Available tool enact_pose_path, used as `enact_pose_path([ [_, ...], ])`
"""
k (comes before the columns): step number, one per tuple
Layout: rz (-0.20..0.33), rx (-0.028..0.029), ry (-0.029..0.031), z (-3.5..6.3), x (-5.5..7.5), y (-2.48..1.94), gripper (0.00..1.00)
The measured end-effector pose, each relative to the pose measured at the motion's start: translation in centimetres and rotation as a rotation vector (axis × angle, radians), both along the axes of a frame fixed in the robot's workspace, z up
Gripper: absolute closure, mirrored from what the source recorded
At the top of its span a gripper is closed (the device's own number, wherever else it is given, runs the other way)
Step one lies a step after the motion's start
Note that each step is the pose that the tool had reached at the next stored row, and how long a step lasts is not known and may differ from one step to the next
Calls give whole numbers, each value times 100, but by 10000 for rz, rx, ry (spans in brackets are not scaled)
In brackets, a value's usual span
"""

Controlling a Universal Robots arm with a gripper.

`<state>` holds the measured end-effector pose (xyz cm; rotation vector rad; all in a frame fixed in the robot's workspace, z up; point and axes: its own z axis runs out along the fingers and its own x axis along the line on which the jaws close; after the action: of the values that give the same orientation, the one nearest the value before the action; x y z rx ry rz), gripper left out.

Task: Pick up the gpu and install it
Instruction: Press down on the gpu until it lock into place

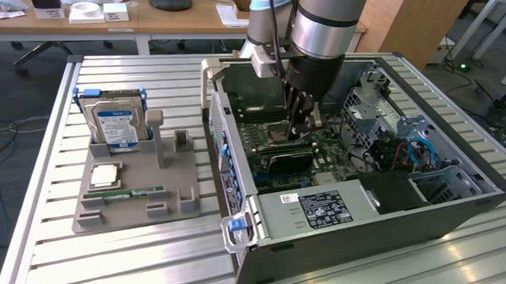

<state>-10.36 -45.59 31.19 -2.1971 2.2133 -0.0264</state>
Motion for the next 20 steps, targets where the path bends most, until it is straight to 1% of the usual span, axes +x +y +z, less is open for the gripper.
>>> enact_pose_path([
  [7,-1,0,0,-116,0,0,89],
  [10,0,-4,3,-123,0,0,89],
  [12,-1,3,-2,-135,0,0,89],
  [13,-1,22,0,-139,-1,0,89],
  [15,-1,84,0,-148,-1,1,89],
  [17,-1,89,0,-156,0,3,89],
  [20,-3,90,0,-208,-3,4,89],
])
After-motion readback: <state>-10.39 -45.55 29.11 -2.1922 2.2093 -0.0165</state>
